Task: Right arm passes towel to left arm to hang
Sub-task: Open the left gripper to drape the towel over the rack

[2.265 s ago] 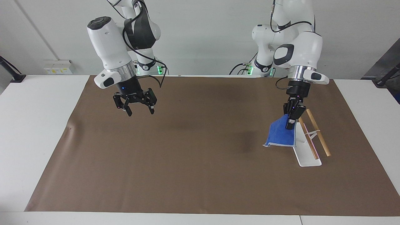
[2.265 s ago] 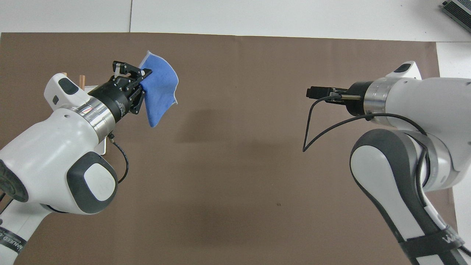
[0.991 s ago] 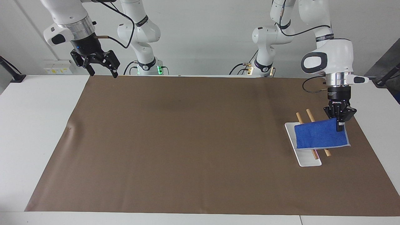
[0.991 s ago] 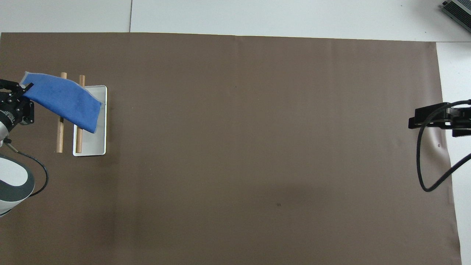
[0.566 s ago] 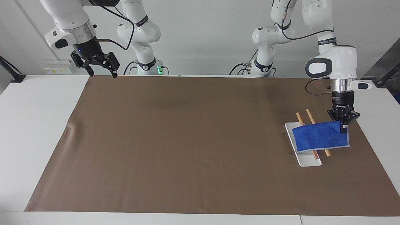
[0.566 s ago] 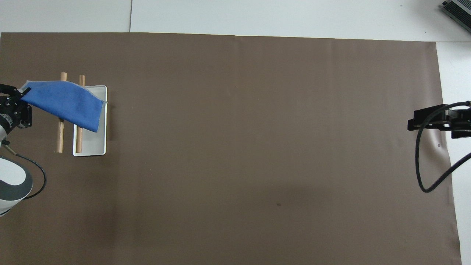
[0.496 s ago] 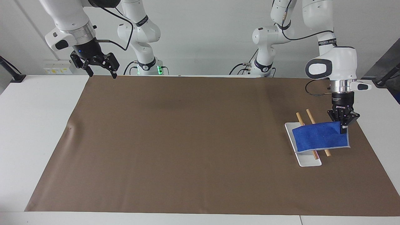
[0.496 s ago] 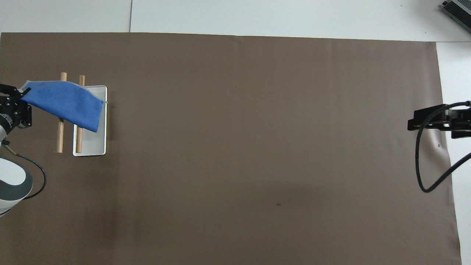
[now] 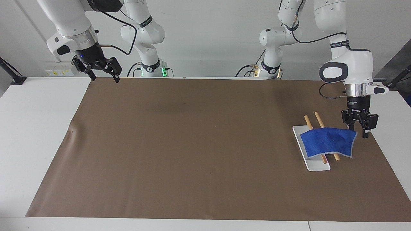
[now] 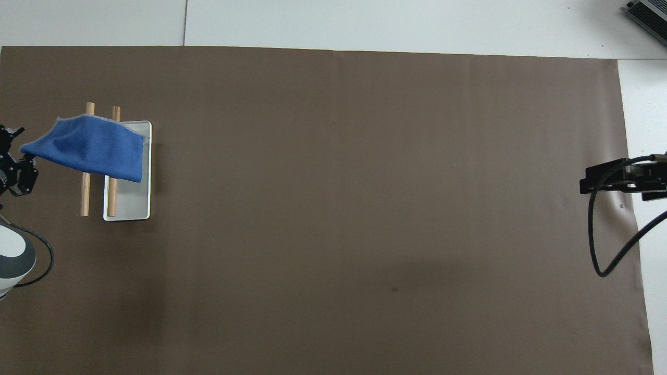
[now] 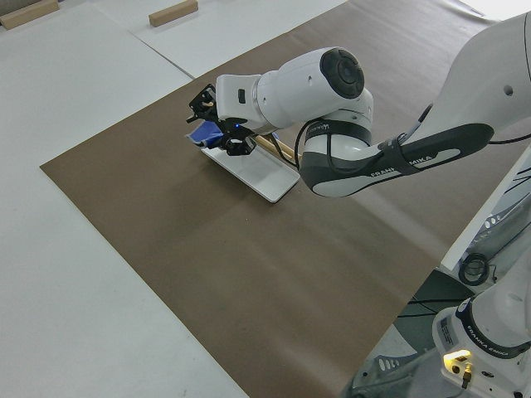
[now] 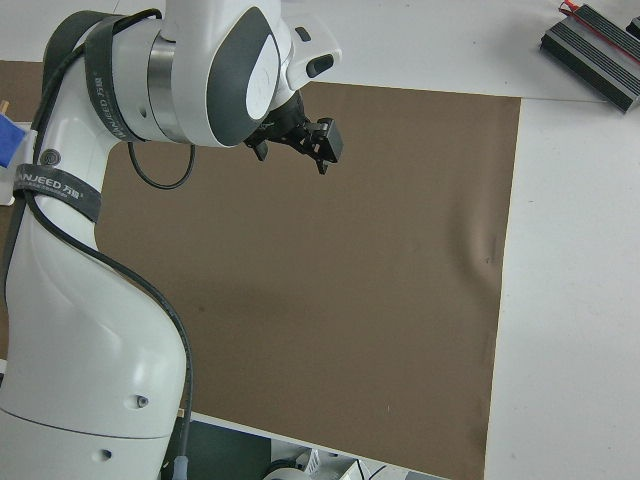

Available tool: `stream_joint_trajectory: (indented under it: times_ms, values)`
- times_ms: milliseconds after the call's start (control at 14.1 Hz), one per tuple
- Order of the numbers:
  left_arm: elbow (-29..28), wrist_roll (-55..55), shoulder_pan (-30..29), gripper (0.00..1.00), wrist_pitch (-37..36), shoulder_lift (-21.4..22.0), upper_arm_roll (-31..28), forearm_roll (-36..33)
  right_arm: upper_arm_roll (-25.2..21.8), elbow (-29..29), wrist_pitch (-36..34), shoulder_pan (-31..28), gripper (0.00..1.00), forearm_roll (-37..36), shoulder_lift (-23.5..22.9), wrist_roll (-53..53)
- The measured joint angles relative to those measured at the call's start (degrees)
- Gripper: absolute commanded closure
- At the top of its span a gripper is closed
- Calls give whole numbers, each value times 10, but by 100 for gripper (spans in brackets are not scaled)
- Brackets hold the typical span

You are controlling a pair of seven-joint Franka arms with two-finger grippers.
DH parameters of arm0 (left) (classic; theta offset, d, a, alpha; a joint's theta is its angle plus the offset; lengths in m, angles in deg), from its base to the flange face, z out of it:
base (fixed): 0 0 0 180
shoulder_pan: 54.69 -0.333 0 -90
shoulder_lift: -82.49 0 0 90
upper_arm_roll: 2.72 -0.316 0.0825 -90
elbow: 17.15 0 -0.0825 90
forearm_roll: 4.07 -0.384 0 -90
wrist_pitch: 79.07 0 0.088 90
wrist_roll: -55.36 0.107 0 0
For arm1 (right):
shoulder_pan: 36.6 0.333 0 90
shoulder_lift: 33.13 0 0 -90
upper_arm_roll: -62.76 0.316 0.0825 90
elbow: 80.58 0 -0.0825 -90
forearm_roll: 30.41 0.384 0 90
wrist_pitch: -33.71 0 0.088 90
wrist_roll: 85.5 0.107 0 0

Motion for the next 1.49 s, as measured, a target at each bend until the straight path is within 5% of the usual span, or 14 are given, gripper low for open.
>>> stream_joint_trajectory:
  times_ms: [779,1487]
  values:
    - [86,3,-11,0,-144,29,-5,-13,0,0,0,-1,0,0,3,0]
    - [152,7,78,0,-254,28,13,-242,0,0,0,-1,0,0,4,0]
